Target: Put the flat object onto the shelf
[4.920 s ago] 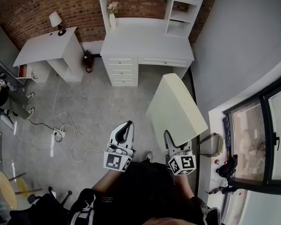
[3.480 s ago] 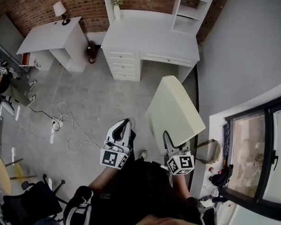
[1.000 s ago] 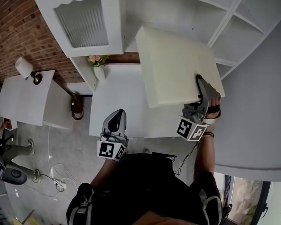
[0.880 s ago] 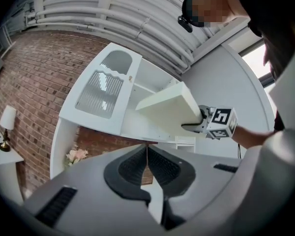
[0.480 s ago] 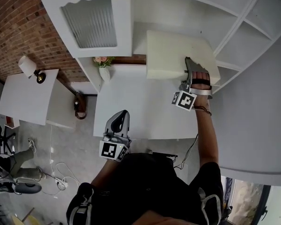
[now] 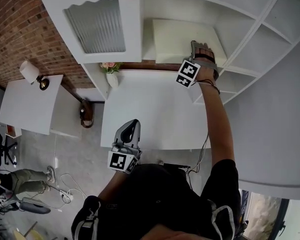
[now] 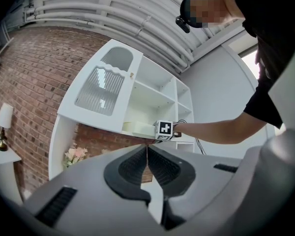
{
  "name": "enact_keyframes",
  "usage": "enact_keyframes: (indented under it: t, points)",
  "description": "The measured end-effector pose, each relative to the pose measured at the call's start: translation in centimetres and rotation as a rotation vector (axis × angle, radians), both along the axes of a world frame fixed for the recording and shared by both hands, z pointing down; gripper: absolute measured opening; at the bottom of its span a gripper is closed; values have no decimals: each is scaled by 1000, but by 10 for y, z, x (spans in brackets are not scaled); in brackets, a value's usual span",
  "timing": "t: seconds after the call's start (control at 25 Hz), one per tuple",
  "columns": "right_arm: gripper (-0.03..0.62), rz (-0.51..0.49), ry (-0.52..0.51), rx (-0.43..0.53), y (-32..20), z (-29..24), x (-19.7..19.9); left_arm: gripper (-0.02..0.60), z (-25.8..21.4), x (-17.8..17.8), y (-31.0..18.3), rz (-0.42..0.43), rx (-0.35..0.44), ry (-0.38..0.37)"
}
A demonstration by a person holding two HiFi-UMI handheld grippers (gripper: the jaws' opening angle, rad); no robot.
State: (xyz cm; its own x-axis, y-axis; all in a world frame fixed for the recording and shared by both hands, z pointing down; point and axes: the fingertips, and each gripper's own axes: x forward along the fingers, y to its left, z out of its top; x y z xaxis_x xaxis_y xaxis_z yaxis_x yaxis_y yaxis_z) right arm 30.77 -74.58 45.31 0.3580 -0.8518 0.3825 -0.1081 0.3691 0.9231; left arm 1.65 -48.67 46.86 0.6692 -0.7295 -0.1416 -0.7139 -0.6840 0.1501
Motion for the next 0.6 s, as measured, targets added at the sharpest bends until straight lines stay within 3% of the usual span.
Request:
enact_keyframes:
  t: [0.16, 0.28, 0.44, 0.52, 0.6]
  points:
    - [469, 50, 31, -82, -11, 7, 2, 15, 2, -3, 1, -14, -3, 11]
    - [473, 26, 8, -77, -12, 6, -1, 17, 9, -7, 2, -24, -25, 3]
    - [474, -9, -129, -54, 12, -8, -10, 15, 11, -8, 9, -9, -29, -3]
    - [471, -59, -227, 23, 37, -31, -27, 15, 12, -8, 11, -11, -32, 1]
    - [468, -123, -404, 131, 74, -52, -46, 17, 11, -8, 13, -12, -34, 4]
